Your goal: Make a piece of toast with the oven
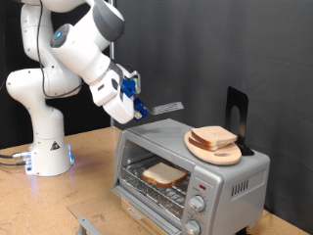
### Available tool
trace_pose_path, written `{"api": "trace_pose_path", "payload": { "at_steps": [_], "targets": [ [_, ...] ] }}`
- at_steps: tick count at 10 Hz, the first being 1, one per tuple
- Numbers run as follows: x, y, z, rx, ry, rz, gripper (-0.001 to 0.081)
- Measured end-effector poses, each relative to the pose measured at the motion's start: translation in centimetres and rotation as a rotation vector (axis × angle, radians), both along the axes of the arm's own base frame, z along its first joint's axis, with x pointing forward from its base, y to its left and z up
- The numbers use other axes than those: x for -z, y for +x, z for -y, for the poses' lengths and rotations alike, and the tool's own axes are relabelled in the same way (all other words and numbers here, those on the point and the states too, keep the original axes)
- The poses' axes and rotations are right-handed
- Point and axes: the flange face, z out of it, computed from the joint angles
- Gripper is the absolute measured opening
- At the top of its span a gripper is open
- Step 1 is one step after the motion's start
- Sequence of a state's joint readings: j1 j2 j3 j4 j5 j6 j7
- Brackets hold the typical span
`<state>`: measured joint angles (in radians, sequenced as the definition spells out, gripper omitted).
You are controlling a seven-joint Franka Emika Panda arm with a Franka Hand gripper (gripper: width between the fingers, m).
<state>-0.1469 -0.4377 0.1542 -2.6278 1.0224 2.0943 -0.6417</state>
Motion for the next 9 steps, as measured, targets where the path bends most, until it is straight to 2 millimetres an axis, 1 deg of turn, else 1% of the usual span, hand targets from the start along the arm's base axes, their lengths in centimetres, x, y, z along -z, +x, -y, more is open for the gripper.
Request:
{"api": "trace_pose_path", "payload": {
  "at_steps": [2,6,9],
  "targets": [
    [0.8,0.3,-0.8,0.014,-0.002,-0.003,0.0474],
    [1.8,0.5,-3.1,0.007,-0.007,-0.006,0.0474],
    [2.6,0.7,-4.3,0.014,-0.023,-0.005,0.0474]
  ]
}}
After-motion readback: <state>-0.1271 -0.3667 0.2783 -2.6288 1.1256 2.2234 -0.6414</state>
